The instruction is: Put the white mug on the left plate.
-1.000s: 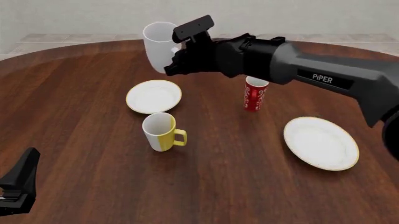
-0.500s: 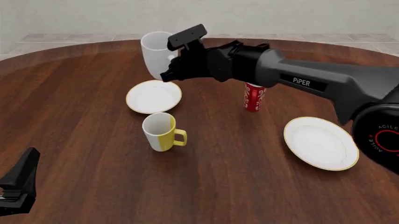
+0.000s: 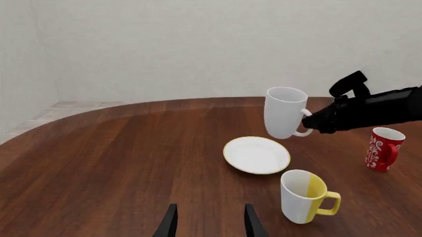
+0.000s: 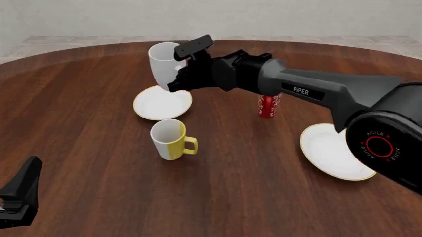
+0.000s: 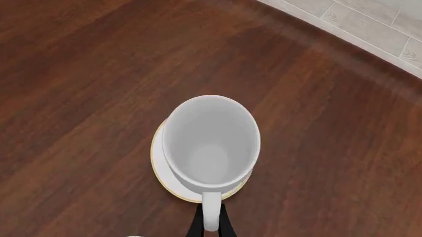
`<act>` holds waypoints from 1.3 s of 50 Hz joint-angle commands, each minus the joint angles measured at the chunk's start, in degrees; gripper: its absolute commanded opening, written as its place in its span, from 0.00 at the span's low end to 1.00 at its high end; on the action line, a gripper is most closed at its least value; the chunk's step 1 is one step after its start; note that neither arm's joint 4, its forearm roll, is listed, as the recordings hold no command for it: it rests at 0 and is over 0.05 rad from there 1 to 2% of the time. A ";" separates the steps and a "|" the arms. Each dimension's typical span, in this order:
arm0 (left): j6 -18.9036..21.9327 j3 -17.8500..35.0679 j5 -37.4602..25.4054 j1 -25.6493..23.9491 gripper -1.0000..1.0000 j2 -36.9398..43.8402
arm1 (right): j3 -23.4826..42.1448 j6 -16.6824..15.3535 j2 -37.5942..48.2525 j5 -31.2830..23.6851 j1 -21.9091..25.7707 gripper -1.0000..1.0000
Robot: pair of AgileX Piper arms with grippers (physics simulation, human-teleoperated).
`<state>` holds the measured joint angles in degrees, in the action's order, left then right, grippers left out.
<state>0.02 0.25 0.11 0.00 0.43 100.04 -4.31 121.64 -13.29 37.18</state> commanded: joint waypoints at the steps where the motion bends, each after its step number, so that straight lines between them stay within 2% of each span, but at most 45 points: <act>1: 0.01 0.00 0.00 0.00 1.00 0.01 | 1.94 0.58 1.85 -0.34 -0.04 0.00; 45: 0.01 0.00 0.00 0.00 1.00 -0.01 | 11.34 0.51 10.32 -4.21 -0.76 0.00; 65: -0.01 0.00 0.00 0.01 1.00 0.01 | 13.06 0.71 11.66 -4.81 0.12 0.00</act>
<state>0.02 0.25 0.11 0.00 0.43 111.87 -3.94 132.75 -17.76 37.11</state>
